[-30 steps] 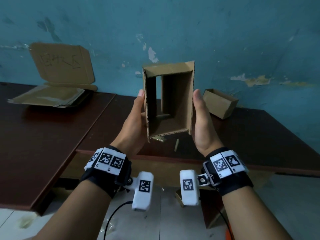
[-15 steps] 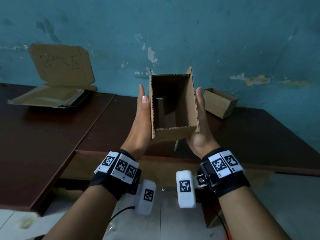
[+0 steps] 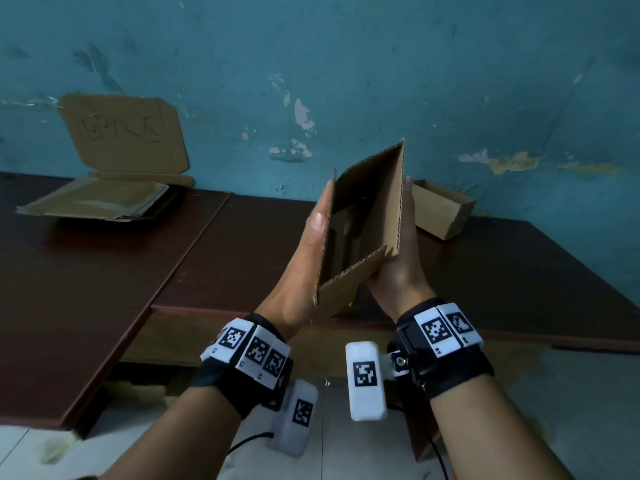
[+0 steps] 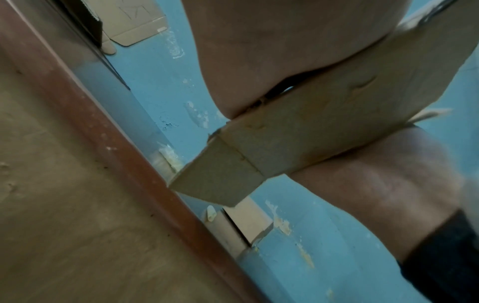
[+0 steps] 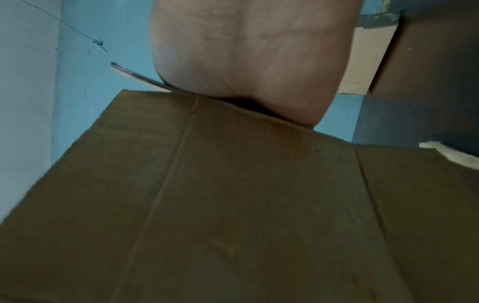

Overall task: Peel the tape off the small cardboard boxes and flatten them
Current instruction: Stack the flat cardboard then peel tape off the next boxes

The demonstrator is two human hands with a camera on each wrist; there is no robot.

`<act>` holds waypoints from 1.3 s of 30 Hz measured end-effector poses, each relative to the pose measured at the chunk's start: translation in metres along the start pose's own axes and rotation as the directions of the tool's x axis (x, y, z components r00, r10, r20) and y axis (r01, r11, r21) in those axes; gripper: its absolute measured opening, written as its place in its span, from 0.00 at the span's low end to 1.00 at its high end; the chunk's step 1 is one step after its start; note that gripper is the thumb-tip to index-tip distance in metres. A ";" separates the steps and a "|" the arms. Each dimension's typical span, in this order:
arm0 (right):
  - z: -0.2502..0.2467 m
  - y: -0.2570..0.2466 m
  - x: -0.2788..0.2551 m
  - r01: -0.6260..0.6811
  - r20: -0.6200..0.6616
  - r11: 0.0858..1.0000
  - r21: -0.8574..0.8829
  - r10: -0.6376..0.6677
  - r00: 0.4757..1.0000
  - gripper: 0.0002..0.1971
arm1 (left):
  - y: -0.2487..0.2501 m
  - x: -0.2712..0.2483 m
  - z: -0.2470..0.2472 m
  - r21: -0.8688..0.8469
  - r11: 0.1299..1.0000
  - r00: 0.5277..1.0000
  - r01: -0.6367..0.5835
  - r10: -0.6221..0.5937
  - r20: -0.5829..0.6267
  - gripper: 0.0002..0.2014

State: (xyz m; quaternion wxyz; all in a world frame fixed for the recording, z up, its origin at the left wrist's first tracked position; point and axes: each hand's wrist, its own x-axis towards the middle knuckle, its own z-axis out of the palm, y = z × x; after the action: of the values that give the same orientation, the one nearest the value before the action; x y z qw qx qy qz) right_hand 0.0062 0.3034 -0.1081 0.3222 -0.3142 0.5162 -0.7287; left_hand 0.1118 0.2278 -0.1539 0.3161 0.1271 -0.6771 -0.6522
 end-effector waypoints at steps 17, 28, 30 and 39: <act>0.012 0.011 0.017 -0.005 -0.075 0.967 -0.254 -0.015 0.997 0.68 | -0.009 0.004 0.013 -0.257 0.963 0.970 0.079 -0.014 0.243 0.58; 0.017 0.022 0.038 0.063 -0.062 0.900 -0.432 -0.100 0.993 0.54 | 0.006 0.008 -0.013 -0.266 0.960 0.981 0.093 -0.043 0.188 0.18; 0.016 0.027 0.044 0.077 -0.058 0.896 -0.437 -0.113 0.992 0.59 | 0.007 0.008 -0.019 -0.218 0.973 0.989 0.072 -0.042 0.139 0.10; 0.013 0.030 0.049 0.076 -0.118 0.650 -0.756 -0.249 0.961 0.45 | 0.015 0.010 -0.067 -0.205 0.979 0.997 -0.003 -0.013 -0.076 0.16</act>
State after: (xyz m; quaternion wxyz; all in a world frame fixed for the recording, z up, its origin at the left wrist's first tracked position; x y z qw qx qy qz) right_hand -0.0086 0.2495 -0.1267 0.0421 -0.3843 0.7692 -0.5088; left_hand 0.1475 0.1698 -0.1397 0.3519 0.1207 -0.5934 -0.7137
